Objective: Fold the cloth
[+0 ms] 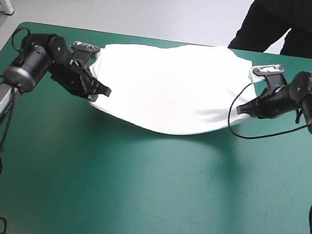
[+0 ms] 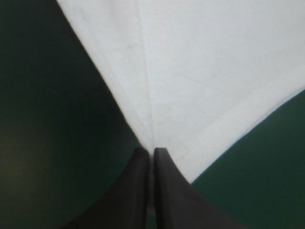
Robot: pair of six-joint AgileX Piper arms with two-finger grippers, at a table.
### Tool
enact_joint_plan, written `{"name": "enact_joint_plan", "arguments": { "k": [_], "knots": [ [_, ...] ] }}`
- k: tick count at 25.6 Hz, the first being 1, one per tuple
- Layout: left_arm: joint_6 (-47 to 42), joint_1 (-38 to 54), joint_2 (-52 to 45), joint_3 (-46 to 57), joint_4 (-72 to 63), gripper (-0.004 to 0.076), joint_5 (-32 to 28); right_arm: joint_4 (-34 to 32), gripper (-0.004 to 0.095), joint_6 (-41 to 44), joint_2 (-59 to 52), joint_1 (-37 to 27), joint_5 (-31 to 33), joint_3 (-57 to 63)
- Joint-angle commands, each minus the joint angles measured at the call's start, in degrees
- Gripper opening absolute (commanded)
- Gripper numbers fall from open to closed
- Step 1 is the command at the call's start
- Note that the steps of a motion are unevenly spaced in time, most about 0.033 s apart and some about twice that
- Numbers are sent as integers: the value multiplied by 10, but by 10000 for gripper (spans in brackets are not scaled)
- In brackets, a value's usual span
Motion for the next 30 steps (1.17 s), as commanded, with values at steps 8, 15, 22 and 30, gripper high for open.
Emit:
{"name": "enact_joint_plan", "arguments": {
  "k": [8, 15, 22, 30],
  "knots": [
    [21, -30, -218, 223, -26, -22, -11, 4, -17, -4, -147, -5, 31, 161],
    [0, -48, -331, 337, -24, -22, 23, -40, -17, 29, -274, 49, 51, 290],
    [-16, -48, -378, 391, -31, -22, 50, -46, -17, 53, -324, 64, 98, 352],
    [-37, -48, -475, 512, -58, -22, 50, -51, -17, 74, -411, 64, 129, 458]
  ]
}}
